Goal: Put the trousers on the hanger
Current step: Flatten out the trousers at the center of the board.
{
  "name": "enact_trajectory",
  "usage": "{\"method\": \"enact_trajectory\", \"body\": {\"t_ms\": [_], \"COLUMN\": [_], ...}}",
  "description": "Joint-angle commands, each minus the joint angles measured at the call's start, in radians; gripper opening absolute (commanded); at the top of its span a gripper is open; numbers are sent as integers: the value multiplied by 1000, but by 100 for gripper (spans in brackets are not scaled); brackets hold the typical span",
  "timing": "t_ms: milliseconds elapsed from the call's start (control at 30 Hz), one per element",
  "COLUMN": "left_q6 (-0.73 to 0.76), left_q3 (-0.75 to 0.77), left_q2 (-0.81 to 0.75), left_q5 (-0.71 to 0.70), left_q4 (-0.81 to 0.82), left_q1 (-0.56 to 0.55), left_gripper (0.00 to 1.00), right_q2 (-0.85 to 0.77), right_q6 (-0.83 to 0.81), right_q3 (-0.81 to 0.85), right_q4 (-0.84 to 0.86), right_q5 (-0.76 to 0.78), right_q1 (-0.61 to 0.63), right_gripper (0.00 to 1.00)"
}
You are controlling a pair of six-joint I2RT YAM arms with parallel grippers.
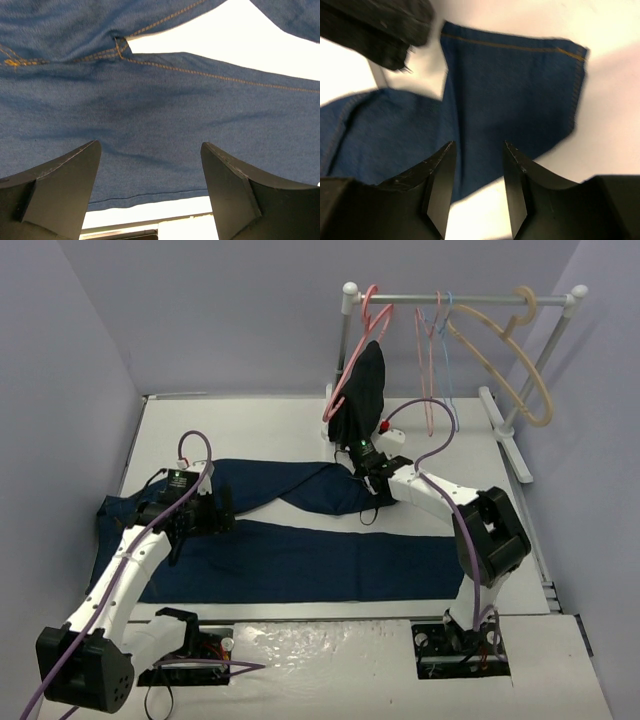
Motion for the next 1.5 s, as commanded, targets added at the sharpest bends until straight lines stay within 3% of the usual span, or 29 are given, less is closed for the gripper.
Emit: {"method": "enact_trajectory", "body": {"t_ms": [0,367,500,600,700,800,1000,1133,1267,1367,1467], "left_q6": [9,10,12,14,17,19,4,-11,-25,-29,-19], "left_q3": [-19,-55,-54,-52,-49,-45,-29,-23,-29,-33,-19], "left_q2": [-46,-60,-55,-48,-46,-49,-86,-102,-95,-76,-57], "left_q5": [29,30,25,29,26,21,12,12,24,33,39], "left_q4": [54,81,81,81,82,77,56,49,55,63,60], "left_q1": [-6,-8,-10,-8,-9,-9,-6,-5,-2,-2,-2], "left_gripper": [78,78,78,78,78,78,78,78,78,78,78], "right_q2": [75,268,285,268,188,-5,-469,-705,-901,-952,-901], "right_q6": [-39,-62,-86,-132,-233,-350,-525,-395,-173,-102,-112], "right_q3": [93,174,184,192,191,148,-169,-370,-512,-525,-462], "right_q4": [119,170,172,171,176,196,189,79,-84,-157,-187], "right_q5": [15,29,19,14,1,-50,-184,-181,-131,-87,-32], "right_q1": [-14,-52,-61,-60,-46,-18,81,123,144,146,146], "right_gripper": [40,36,24,1,0,0,0,14,46,55,60]}}
